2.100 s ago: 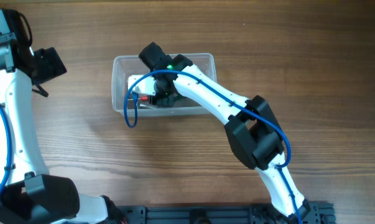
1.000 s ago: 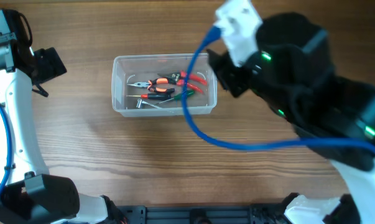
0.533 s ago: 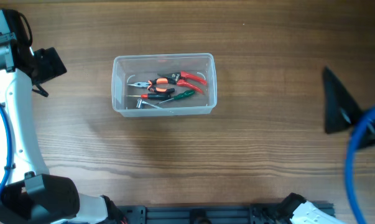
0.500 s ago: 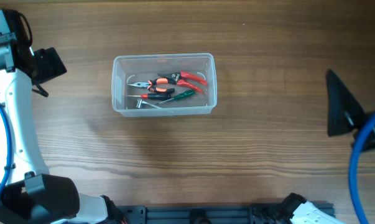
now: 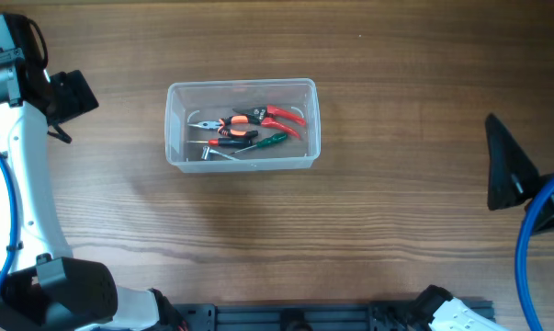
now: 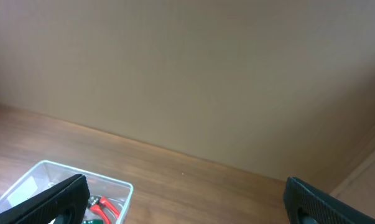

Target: Pack container

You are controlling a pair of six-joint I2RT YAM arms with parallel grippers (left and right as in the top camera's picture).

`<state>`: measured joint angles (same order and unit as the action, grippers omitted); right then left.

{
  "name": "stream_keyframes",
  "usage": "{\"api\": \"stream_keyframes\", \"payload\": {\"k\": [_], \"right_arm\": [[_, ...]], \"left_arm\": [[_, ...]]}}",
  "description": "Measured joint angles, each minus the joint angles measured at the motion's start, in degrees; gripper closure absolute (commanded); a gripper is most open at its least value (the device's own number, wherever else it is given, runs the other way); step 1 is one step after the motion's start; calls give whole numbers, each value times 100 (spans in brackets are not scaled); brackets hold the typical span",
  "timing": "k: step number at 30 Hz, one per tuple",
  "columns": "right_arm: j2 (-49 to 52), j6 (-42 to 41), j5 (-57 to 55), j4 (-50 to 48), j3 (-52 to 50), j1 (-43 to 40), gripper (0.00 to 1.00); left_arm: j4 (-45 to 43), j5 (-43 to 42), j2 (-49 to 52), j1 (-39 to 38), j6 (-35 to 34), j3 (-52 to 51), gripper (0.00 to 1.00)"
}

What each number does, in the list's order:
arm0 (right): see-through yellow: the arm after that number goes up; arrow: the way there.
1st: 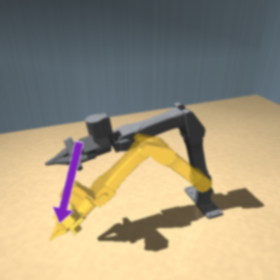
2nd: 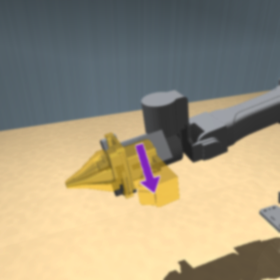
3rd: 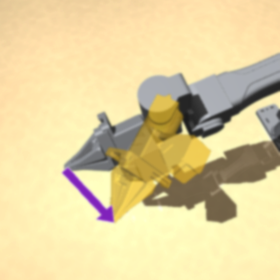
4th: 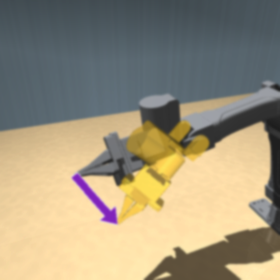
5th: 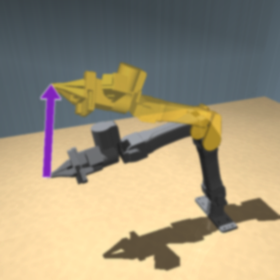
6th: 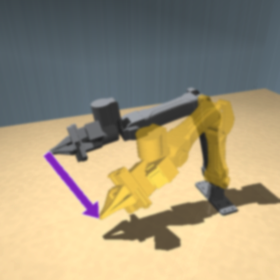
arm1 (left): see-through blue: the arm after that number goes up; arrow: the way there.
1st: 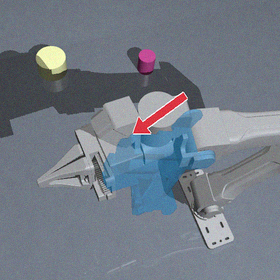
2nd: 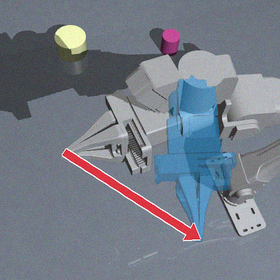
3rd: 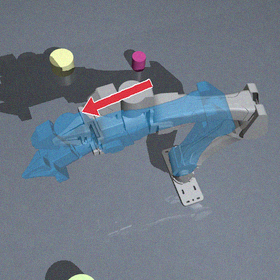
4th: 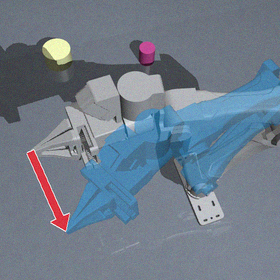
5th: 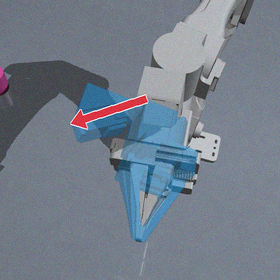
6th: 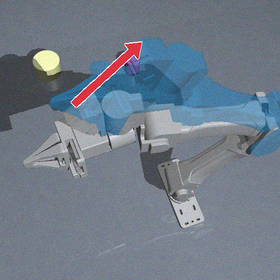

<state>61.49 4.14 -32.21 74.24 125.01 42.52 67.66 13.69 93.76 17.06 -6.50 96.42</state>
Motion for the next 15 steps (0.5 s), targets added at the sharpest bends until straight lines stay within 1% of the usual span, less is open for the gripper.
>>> {"api": "stream_keyframes", "payload": {"k": [10,12,15], "right_arm": [[-15,0,4,133,0,-52,0],[-98,-74,127,389,-26,-271,0],[-476,-439,334,595,-245,-769,0]], "left_arm": [[0,0,0,0,0,0,0],[0,0,0,0,0,0,0],[2,0,0,0,0,0,0]]}}
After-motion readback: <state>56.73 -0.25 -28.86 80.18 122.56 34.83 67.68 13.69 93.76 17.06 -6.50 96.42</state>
